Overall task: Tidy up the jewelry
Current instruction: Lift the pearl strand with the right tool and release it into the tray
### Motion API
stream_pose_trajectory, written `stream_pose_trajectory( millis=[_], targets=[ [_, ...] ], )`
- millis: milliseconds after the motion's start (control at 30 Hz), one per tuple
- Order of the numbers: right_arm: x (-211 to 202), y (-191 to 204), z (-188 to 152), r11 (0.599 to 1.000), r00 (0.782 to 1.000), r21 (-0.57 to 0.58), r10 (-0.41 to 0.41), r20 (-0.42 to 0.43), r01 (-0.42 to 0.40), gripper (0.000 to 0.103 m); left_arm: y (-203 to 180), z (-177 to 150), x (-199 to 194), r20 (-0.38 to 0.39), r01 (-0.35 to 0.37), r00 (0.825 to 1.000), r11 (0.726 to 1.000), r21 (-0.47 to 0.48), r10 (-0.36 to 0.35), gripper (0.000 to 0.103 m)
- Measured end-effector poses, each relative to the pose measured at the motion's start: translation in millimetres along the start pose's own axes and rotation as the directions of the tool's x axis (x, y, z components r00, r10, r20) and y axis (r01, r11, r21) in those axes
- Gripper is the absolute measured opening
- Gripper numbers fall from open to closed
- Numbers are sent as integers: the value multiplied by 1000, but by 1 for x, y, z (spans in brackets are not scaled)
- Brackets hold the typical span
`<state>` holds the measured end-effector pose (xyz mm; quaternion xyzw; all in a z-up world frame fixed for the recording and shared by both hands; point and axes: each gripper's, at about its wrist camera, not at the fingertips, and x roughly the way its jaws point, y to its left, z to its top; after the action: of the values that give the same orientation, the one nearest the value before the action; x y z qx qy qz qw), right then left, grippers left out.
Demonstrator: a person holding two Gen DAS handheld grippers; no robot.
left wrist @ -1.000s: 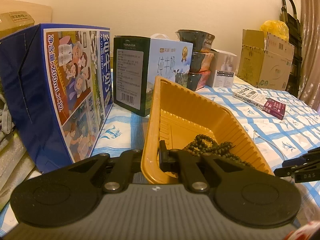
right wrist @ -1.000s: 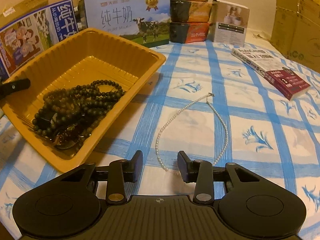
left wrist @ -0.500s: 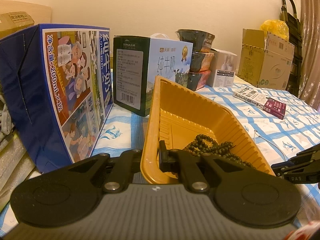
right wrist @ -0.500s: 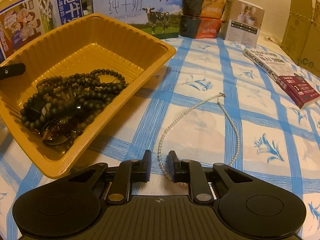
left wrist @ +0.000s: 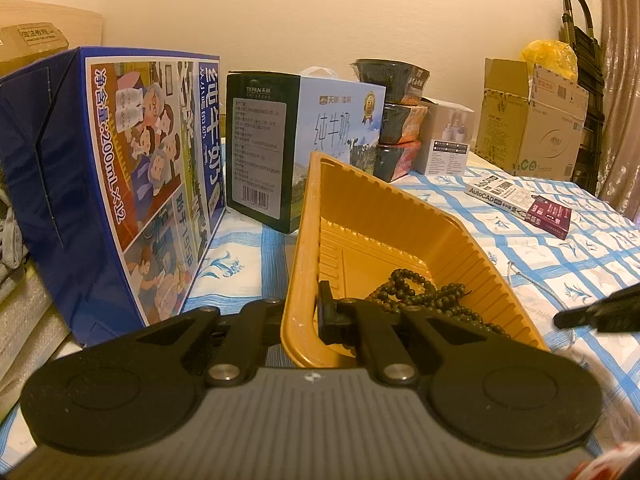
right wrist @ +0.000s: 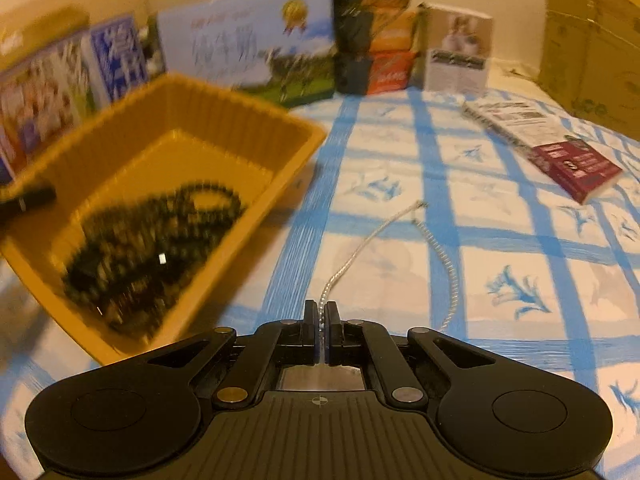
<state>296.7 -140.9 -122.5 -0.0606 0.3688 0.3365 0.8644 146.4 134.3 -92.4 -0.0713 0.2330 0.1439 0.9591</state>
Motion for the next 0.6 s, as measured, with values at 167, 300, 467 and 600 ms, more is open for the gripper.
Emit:
stream_pose_trajectory(
  millis=[167, 300, 467, 600],
  targets=[
    [-41, -20, 20, 995, 995, 97, 0, 103, -10, 2, 0, 0, -1, 3, 2, 1000, 1000, 2, -2, 5],
    [-75, -32, 43, 989, 984, 146, -6, 181, -21, 2, -1, -1, -1, 3, 2, 1000, 1000, 2, -2, 5],
    [-110, -37, 73, 988, 970, 148, -1, 243, -36, 2, -1, 1, -1, 4, 4, 1000, 1000, 1, -4, 5],
    [-132, -30, 89, 991, 963, 125, 7, 270, -42, 2, 0, 1, -2, 5, 6, 1000, 1000, 0, -6, 5]
  ],
)
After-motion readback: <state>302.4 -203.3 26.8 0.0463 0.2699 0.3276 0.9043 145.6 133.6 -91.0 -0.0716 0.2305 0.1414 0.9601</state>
